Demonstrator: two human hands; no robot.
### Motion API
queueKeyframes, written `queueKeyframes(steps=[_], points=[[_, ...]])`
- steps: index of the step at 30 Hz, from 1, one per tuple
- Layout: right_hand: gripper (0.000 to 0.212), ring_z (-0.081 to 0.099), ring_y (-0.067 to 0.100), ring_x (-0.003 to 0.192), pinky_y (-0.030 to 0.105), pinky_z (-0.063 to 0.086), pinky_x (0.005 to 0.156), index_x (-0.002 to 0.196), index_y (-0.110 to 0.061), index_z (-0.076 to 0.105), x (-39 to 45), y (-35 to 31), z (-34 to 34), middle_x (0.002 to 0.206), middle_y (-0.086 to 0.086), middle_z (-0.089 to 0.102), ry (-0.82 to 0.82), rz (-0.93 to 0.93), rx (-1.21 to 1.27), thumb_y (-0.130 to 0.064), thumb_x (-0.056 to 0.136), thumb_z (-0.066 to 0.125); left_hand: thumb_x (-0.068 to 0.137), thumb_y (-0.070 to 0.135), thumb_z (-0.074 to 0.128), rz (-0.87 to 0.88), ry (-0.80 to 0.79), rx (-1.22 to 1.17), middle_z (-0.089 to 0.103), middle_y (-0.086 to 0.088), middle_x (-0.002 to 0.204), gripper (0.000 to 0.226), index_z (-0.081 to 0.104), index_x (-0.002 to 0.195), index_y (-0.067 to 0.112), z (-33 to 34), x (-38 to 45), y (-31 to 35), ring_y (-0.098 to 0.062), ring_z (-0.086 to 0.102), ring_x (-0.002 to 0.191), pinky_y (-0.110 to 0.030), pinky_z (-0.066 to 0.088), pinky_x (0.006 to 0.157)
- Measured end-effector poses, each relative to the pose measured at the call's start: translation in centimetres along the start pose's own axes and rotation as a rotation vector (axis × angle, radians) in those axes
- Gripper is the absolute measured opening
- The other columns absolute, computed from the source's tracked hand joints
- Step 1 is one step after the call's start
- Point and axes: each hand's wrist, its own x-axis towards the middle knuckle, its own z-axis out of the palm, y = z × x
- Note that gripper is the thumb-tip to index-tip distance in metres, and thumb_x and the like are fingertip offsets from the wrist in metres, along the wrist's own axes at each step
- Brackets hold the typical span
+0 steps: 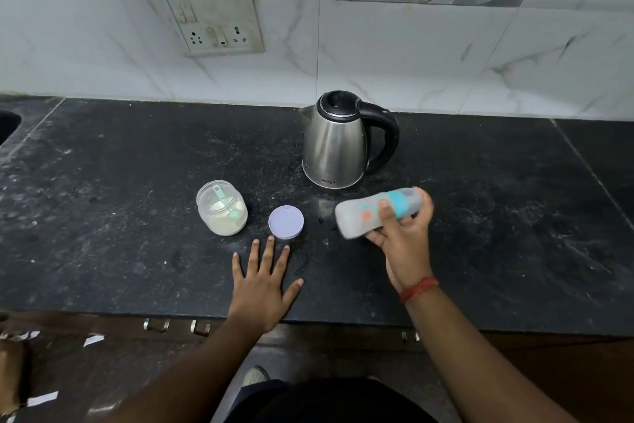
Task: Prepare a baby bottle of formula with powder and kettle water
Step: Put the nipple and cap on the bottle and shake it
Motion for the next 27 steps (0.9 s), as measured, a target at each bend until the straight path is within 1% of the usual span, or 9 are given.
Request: queueKeyframes(steps=[3, 6, 9, 12, 16, 19, 22, 25, 27], points=[[0.069, 0.071, 0.023, 0.107, 0.049, 0.062, 0.076, 0.145, -0.033, 0.038, -0.3, 0.1, 0.2, 0.124, 0.006, 0.063, -0.171, 0.016, -0.15, -0.009, 0.09, 0.071, 0.095, 0.078, 0.001, 0.001, -0.007, -0.011, 0.013, -0.006, 0.172, 0.084, 0.018, 0.163, 0.031, -0.2, 0.0, -0.2, -0.033, 0.003, 0.159, -0.067, 0.001, 0.122], [0.064, 0.071, 0.021, 0.104, 0.049, 0.062, 0.077, 0.146, -0.03, 0.033, -0.2, 0.0, -0.6, 0.124, 0.007, 0.061, -0.008, -0.006, -0.018, -0.013, 0.094, 0.067, 0.094, 0.078, -0.001, -0.005, -0.014, 0.002, 0.008, -0.005, 0.173, 0.085, 0.014, 0.163, 0.032, -0.1, 0.0, 0.0, -0.032, -0.001, 0.159, -0.066, -0.001, 0.123], [0.066, 0.071, 0.024, 0.103, 0.048, 0.062, 0.074, 0.141, -0.037, 0.04, -0.5, 0.2, -1.0, 0.124, 0.009, 0.061, -0.166, 0.008, -0.203, -0.01, 0.09, 0.072, 0.095, 0.078, 0.0, -0.004, -0.009, -0.013, 0.011, -0.006, 0.172, 0.084, 0.016, 0.163, 0.032, -0.1, -0.1, -0.2, -0.033, 0.002, 0.159, -0.067, 0.001, 0.122], [0.061, 0.071, 0.02, 0.104, 0.047, 0.062, 0.075, 0.138, -0.038, 0.04, -0.6, 0.4, -1.4, 0.127, 0.006, 0.059, -0.012, -0.013, -0.101, -0.016, 0.091, 0.071, 0.094, 0.078, -0.002, -0.004, -0.013, -0.006, 0.009, -0.006, 0.172, 0.085, 0.014, 0.163, 0.032, -0.1, -0.1, -0.1, -0.032, -0.001, 0.159, -0.067, -0.001, 0.123], [0.067, 0.071, 0.024, 0.104, 0.053, 0.062, 0.077, 0.138, -0.044, 0.041, -0.7, 0.4, -1.3, 0.127, 0.011, 0.061, -0.186, 0.019, -0.287, -0.013, 0.089, 0.075, 0.094, 0.078, -0.002, -0.003, -0.01, -0.016, 0.01, -0.006, 0.172, 0.085, 0.015, 0.163, 0.031, -0.4, -0.1, -0.2, -0.033, 0.0, 0.159, -0.067, 0.0, 0.123], [0.058, 0.07, 0.023, 0.107, 0.051, 0.062, 0.078, 0.14, -0.03, 0.037, -0.6, -0.1, -1.6, 0.127, 0.009, 0.06, 0.035, 0.025, -0.022, -0.017, 0.093, 0.069, 0.093, 0.079, -0.004, -0.007, -0.017, -0.01, 0.01, -0.005, 0.172, 0.086, 0.015, 0.163, 0.031, -0.3, -0.1, 0.0, -0.032, 0.0, 0.159, -0.066, -0.002, 0.122], [0.059, 0.071, 0.023, 0.105, 0.053, 0.061, 0.079, 0.134, -0.038, 0.045, -0.9, -0.5, -1.1, 0.124, 0.009, 0.062, -0.185, 0.094, -0.143, -0.021, 0.085, 0.073, 0.095, 0.078, 0.001, -0.006, -0.01, -0.021, 0.016, -0.006, 0.171, 0.084, 0.021, 0.162, 0.03, -0.2, -0.1, -0.1, -0.033, 0.006, 0.159, -0.067, 0.002, 0.122], [0.052, 0.07, 0.025, 0.107, 0.048, 0.062, 0.076, 0.138, -0.028, 0.041, -0.9, -0.9, -1.3, 0.124, 0.007, 0.063, -0.004, 0.049, 0.021, -0.02, 0.093, 0.067, 0.095, 0.078, 0.002, -0.005, -0.011, -0.015, 0.016, -0.007, 0.171, 0.084, 0.02, 0.162, 0.03, -0.1, -0.1, -0.1, -0.033, 0.005, 0.159, -0.067, 0.001, 0.122], [0.06, 0.07, 0.024, 0.107, 0.045, 0.061, 0.074, 0.142, -0.024, 0.038, -0.7, -1.6, -1.2, 0.123, 0.006, 0.064, -0.004, 0.047, 0.06, -0.024, 0.09, 0.068, 0.095, 0.078, 0.0, -0.001, -0.005, -0.019, 0.015, -0.006, 0.172, 0.085, 0.018, 0.162, 0.03, -0.1, -0.1, 0.0, -0.032, 0.003, 0.159, -0.067, 0.001, 0.122]])
